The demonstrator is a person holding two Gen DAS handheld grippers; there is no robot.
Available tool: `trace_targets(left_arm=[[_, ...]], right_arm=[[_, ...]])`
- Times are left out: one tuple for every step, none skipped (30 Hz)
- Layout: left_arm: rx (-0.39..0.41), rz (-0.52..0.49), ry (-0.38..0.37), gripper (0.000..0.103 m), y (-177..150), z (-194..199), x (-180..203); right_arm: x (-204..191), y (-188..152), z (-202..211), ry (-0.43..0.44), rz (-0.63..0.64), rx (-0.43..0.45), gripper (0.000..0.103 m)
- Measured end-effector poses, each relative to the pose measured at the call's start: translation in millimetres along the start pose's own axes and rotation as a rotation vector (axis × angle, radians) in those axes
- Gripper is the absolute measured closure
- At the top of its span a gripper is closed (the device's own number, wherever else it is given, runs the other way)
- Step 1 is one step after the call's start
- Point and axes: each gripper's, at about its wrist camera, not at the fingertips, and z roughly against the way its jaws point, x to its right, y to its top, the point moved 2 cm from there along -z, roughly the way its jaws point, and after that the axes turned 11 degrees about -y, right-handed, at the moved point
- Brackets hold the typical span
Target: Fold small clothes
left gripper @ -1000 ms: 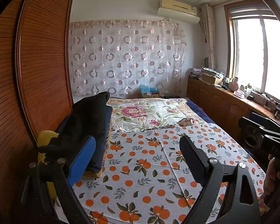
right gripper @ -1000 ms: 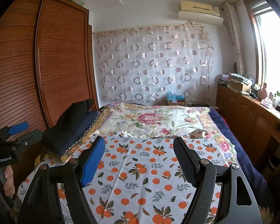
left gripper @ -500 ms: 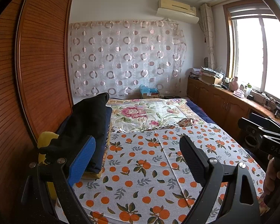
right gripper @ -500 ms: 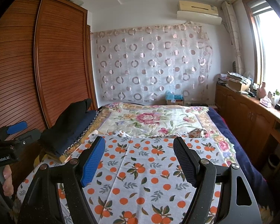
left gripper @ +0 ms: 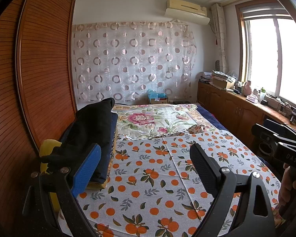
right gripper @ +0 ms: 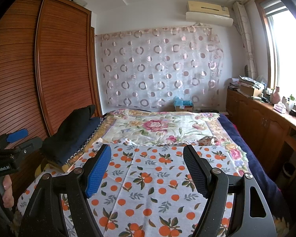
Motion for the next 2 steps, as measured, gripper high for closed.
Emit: trace_targets(left_arm=[[0.0,0.0,-0.001,0.011,0.0,0.0,0.1],[0.0,0.0,-0.001,0.011,0.1,-0.5,0.2]], right_arm=[[-0.1,0.7,0.0,0.0,-0.001,0.0,0.026],[0.2,0.5,0.5,-0.001,-0.002,0.0,0.026]])
